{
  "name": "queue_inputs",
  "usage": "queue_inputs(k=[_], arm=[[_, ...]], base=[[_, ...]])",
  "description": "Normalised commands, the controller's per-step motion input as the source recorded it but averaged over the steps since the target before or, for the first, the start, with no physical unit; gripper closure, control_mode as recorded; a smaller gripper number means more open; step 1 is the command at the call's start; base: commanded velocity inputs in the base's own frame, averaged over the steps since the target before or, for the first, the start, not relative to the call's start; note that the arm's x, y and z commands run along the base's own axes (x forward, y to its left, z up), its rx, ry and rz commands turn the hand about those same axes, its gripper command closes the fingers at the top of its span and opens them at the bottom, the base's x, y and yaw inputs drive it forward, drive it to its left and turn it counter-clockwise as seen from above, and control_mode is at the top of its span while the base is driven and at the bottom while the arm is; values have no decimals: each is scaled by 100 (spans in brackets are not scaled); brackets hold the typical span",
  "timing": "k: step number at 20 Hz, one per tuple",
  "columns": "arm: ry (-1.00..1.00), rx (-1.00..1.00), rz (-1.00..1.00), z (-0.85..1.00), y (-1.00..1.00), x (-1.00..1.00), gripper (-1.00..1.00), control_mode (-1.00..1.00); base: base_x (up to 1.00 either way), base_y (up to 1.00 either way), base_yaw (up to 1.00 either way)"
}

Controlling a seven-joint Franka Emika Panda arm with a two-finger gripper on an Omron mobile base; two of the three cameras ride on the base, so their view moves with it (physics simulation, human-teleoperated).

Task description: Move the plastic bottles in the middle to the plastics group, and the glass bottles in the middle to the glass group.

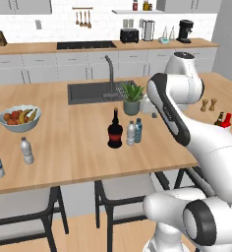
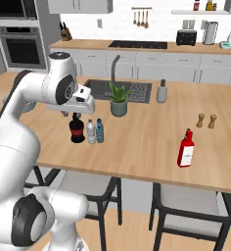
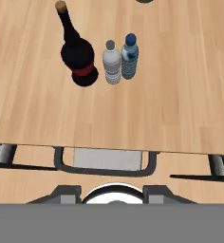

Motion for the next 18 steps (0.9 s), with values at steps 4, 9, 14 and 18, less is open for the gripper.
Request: queue_inputs(k=[4, 9, 14, 18], arm=[[0, -6, -5, -7, 53, 17, -100, -100], [1, -11, -5, -5, 74, 41, -100, -100], [0, -3, 0, -19, 41, 43, -100, -100], [-8, 7, 2, -37, 0, 49, -100, -100]], base=[[0, 0, 0], [0, 0, 0], [0, 0, 0], [0, 0, 0]])
